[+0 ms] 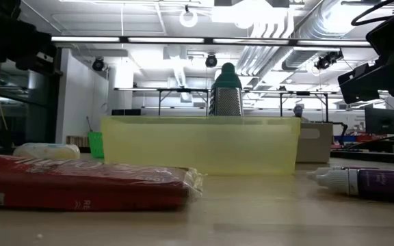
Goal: Pick & Place Food Item
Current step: Put the blue food coloring bottle into the green bin
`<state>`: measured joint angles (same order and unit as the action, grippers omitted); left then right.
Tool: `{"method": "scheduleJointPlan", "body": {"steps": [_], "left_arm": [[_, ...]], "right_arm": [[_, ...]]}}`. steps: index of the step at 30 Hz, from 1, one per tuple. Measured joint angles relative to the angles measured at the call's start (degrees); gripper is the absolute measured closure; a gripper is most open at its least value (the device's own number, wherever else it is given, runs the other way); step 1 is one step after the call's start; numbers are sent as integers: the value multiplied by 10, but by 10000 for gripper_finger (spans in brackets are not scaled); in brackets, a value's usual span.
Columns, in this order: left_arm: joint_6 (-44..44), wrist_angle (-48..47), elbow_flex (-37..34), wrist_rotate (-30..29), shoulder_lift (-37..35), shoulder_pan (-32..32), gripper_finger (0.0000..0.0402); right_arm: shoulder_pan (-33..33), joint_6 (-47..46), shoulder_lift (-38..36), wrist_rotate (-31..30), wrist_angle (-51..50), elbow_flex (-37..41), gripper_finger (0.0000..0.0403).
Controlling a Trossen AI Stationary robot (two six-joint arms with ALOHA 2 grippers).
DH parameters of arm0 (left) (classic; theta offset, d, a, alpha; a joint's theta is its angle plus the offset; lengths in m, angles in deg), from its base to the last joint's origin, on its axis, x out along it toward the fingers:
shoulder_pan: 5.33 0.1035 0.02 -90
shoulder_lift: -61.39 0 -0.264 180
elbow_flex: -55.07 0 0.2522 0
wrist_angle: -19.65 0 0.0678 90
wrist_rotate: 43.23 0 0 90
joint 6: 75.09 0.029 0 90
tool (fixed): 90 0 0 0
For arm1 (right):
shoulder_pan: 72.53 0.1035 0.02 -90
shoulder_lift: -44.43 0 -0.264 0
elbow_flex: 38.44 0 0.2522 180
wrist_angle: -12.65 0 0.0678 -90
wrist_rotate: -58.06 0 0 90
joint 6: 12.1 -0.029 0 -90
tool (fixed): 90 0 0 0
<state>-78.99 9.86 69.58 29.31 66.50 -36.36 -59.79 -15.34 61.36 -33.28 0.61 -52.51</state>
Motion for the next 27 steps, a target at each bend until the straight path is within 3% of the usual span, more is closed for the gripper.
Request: {"method": "scheduleJointPlan", "body": {"steps": [5,11,22,27], "left_arm": [[-1,-1,15,-38,20,0,307],[-7,1,66,-39,103,0,307],[8,24,203,-69,351,2,307],[35,116,230,-67,471,19,307]], "right_arm": [[0,0,0,0,0,0,289],[0,0,0,0,0,0,289],[0,0,0,0,0,0,289],[0,0,0,0,0,0,289]]}}
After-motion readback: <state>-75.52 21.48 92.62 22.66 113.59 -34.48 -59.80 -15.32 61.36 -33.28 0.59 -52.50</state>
